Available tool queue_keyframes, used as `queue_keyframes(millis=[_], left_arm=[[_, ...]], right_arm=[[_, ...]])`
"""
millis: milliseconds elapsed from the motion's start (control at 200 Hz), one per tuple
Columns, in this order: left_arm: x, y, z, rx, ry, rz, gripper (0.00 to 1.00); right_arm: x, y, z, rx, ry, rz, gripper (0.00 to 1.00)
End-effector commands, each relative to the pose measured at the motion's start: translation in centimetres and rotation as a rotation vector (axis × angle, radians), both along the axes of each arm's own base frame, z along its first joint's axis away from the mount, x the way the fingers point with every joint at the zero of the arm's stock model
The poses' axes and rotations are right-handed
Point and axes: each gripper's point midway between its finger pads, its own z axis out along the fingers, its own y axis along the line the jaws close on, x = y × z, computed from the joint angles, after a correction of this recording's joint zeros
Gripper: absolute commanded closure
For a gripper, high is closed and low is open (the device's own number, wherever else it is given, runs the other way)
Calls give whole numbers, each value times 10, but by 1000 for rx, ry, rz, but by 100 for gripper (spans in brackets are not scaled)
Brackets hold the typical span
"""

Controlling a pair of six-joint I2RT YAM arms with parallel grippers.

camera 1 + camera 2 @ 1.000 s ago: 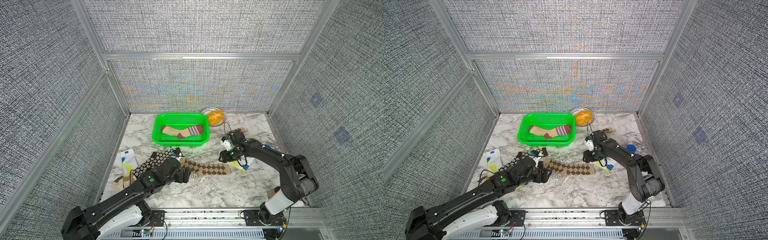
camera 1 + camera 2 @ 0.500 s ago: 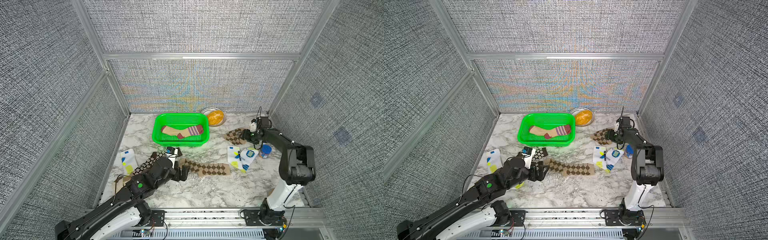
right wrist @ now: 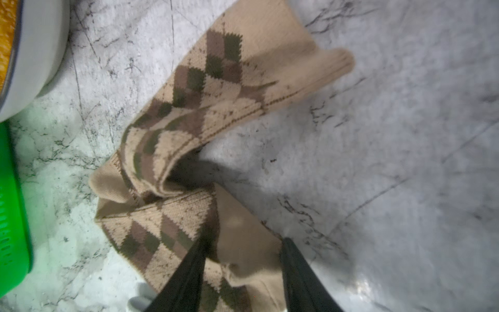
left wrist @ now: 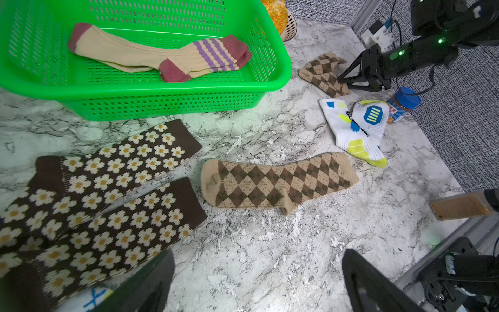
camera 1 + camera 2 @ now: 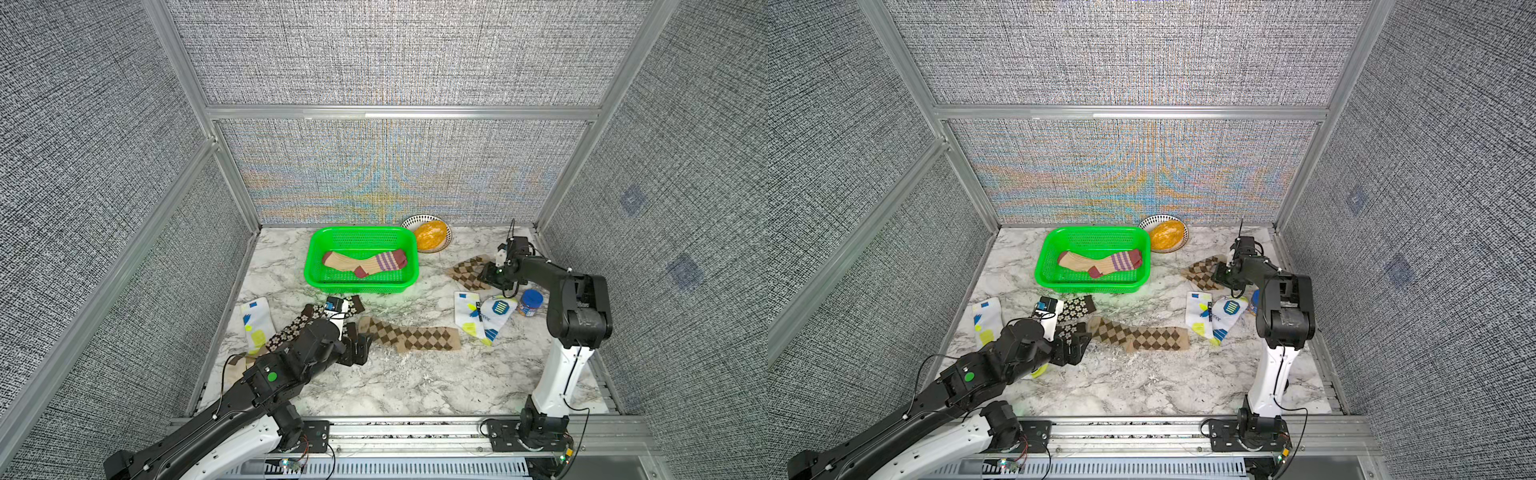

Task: Place the socks together as a pair
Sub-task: Pick up the sock at the center of the board.

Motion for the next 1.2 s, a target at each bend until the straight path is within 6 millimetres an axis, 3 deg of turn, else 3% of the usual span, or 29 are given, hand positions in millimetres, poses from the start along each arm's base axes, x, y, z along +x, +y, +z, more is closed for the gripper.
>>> queue_keyframes(millis=[0, 135, 205, 320, 465, 585, 791, 951, 1076, 1196], left_arm=[[2, 5, 0, 8, -8, 27, 1], [1, 8, -1, 14, -8, 34, 1], [1, 8, -2, 13, -7, 34, 1], [0, 9, -5, 14, -2, 36, 1], [1, 8, -5, 10, -1, 39, 1], [2, 10, 0, 5, -13, 46, 1], [4, 13, 21, -11, -60, 54, 1], [3, 20, 39, -4, -97, 62, 1], [1, 39, 54, 7, -133, 110, 1], [-4, 51, 60, 2, -153, 134, 1]], right_arm=[[-1, 6, 2, 30, -16, 22, 69], [-6, 12, 17, 57, -52, 37, 100], [-8, 15, 31, 68, -84, 51, 100], [-12, 28, 72, 89, -184, 88, 100], [-20, 59, 129, 80, -281, 189, 100], [-34, 105, 186, 77, -374, 322, 100], [-80, 205, 281, 68, -552, 590, 100], [-114, 257, 338, 157, -635, 704, 100], [-141, 291, 357, 238, -662, 807, 100], [-143, 301, 338, 240, -626, 830, 100]])
